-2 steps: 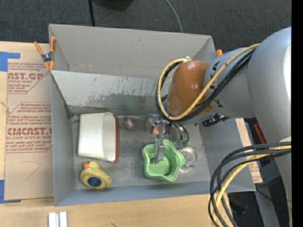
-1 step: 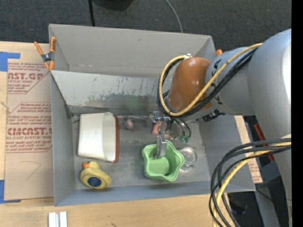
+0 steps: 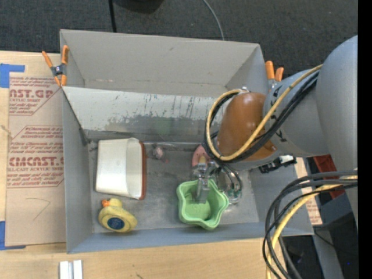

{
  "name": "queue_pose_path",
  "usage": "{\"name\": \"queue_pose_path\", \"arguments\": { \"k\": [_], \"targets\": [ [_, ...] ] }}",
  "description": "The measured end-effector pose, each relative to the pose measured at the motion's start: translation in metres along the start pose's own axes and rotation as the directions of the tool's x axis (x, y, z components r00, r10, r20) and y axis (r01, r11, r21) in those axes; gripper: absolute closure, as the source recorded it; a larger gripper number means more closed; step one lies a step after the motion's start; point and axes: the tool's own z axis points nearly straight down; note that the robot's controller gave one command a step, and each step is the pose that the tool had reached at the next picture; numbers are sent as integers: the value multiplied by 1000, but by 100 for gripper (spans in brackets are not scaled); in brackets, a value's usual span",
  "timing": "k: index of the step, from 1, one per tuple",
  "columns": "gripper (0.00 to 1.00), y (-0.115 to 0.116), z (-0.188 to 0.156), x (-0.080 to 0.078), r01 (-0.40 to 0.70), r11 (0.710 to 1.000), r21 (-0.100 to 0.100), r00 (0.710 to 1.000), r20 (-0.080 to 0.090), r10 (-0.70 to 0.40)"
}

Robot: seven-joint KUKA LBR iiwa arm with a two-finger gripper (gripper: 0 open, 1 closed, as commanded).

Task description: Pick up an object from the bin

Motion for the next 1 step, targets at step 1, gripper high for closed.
{"name": "queue_pose_path", "arguments": {
  "k": [1],
  "targets": [
    [100, 0, 0, 0, 0, 1000, 0, 1000, 0, 0]
  ]
}}
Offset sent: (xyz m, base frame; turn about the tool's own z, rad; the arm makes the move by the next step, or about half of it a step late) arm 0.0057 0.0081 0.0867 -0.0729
